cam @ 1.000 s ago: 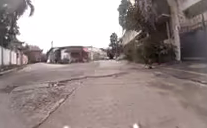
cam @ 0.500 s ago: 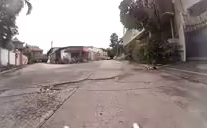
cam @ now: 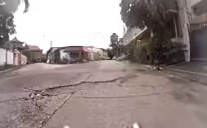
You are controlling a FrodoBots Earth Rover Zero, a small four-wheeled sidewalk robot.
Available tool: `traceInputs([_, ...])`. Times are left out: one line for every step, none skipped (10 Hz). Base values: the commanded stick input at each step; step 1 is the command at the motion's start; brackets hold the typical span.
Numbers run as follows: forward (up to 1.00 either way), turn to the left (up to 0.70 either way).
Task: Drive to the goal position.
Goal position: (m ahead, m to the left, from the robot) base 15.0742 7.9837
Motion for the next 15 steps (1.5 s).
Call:
traceInputs([0.70, 0.00])
traceInputs([0.70, 0.00])
traceInputs([0.70, 0.00])
traceInputs([0.70, 0.00])
traceInputs([0.70, 0.00])
traceInputs([0.70, 0.00])
traceInputs([0.70, 0.00])
traceInputs([0.70, 0.00])
traceInputs([0.70, 0.00])
traceInputs([0.70, 0.00])
traceInputs([0.70, 0.00])
traceInputs([0.70, 0.00])
traceInputs([0.70, 0.00])
traceInputs([0.70, 0.00])
traceInputs([0.70, 0.00])
